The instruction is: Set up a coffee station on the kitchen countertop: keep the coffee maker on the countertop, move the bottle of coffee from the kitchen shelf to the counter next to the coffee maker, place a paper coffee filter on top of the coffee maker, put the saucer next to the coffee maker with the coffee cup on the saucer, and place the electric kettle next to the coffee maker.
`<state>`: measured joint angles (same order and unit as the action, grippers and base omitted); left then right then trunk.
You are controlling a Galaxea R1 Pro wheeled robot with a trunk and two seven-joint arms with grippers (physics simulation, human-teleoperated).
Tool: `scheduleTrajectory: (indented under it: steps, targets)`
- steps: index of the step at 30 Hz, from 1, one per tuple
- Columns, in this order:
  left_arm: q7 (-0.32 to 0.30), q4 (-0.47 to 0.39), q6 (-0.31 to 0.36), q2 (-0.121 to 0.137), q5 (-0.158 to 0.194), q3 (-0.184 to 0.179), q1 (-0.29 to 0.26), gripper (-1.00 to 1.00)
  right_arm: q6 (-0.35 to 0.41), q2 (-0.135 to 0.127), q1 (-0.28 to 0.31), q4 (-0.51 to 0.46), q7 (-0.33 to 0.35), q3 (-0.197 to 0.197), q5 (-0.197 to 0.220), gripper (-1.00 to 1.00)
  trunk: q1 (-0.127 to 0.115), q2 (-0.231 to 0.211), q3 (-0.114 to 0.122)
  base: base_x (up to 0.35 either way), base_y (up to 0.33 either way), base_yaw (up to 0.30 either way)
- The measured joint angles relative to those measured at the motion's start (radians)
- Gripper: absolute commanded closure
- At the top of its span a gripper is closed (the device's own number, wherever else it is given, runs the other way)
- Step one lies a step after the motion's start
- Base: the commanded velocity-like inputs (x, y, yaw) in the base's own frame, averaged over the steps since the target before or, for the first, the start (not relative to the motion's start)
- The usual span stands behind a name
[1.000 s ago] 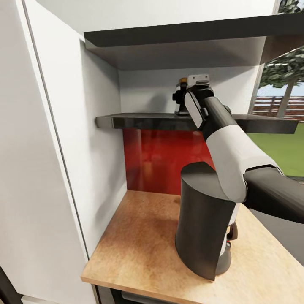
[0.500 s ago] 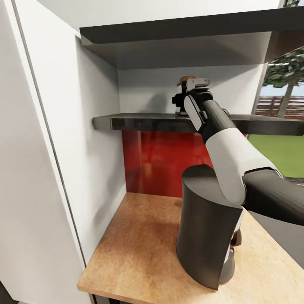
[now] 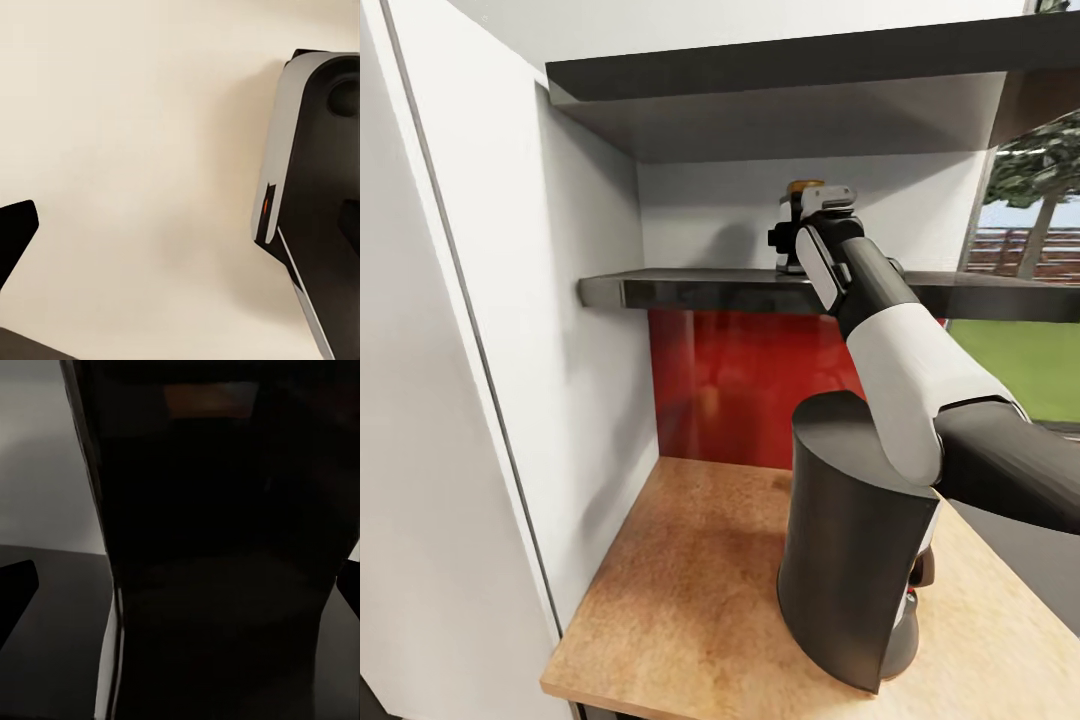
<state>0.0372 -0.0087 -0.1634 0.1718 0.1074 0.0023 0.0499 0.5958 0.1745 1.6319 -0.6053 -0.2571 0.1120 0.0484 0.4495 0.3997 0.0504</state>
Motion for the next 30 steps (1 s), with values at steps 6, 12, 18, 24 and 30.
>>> scheduleTrajectory:
  steps: [6, 12, 18, 24, 30]
  targets:
    - [0.000, 0.000, 0.000, 0.000, 0.000, 0.000, 0.000, -1.00, 0.000, 0.000, 0.000, -0.001, 0.000, 0.000, 0.000, 1.00, 0.000, 0.000, 0.000, 0.028, 0.000, 0.000]
    - [0.000, 0.000, 0.000, 0.001, 0.000, 0.000, 0.000, -1.00, 0.001, 0.000, 0.000, -0.002, 0.001, 0.000, -0.002, 1.00, 0.000, 0.000, 0.000, 0.001, 0.000, 0.000]
    - [0.000, 0.000, 0.000, 0.001, 0.000, 0.000, 0.000, -1.00, 0.001, 0.000, 0.000, -0.003, 0.001, 0.000, -0.004, 1.00, 0.000, 0.000, 0.000, 0.000, 0.000, 0.000]
    - [0.007, 0.001, 0.003, -0.005, 0.000, 0.000, 0.000, -1.00, 0.000, 0.000, -0.001, -0.006, 0.002, 0.001, -0.001, 1.00, 0.000, 0.000, 0.000, -0.107, -0.139, 0.000]
    - [0.007, 0.007, 0.007, -0.003, 0.000, 0.000, 0.000, -1.00, 0.001, 0.000, -0.001, -0.015, 0.001, 0.002, 0.000, 1.00, 0.001, 0.000, 0.000, -0.207, -0.220, 0.000]
